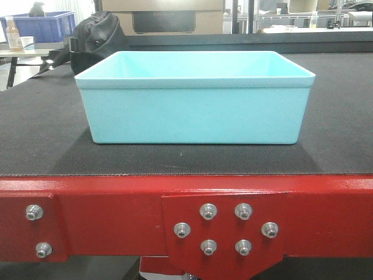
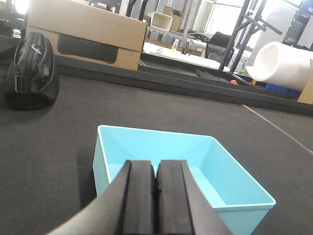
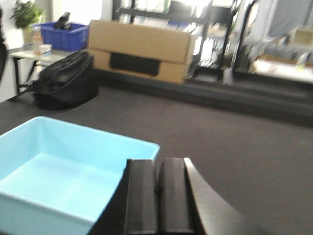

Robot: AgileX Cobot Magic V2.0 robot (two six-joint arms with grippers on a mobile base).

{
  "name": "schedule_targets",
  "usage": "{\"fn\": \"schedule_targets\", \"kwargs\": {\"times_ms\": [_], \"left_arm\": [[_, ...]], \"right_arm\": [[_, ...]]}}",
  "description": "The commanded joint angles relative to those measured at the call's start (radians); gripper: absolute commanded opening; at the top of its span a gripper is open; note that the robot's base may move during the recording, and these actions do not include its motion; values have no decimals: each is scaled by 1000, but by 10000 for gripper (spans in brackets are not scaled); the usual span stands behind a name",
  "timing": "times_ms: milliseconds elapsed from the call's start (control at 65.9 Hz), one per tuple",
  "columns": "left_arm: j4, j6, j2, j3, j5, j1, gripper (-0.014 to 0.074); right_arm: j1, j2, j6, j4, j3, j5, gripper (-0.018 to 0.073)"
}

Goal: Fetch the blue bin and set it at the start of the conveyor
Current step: 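Open both grippers and raise them away from the bin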

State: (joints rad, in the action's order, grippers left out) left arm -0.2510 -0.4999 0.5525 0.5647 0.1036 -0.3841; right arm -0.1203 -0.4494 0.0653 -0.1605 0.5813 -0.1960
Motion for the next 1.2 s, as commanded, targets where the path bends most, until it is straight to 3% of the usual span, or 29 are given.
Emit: {"fn": "schedule_targets", "kwargs": {"times_ms": [0,76,167,273,561,698,1183], "left_arm": [[-4,1,-7,0,-21,2,-111],[-4,1,-7,0,-21,2,-111],[-4,1,-7,0,-21,2,-111],[-4,1,-7,0,-21,2,-111],[-4,1,-7,0,-21,2,-111],[-4,1,-6,0,-19,2,-111],[-4,1,-6,0,-21,2,-111]], "right_arm": [[105,64,-185,181,-85,110,-166],[182,114,-210,206,-198,235,-166],[228,188,-166,210,-294,232,-166],[230,268,-127,210,-380,171,-166],[198,449,-127,210,-575,166,-166],[167,449,-127,210,-581,144,-166],[166,449,-127,210,-581,154,-166]]}}
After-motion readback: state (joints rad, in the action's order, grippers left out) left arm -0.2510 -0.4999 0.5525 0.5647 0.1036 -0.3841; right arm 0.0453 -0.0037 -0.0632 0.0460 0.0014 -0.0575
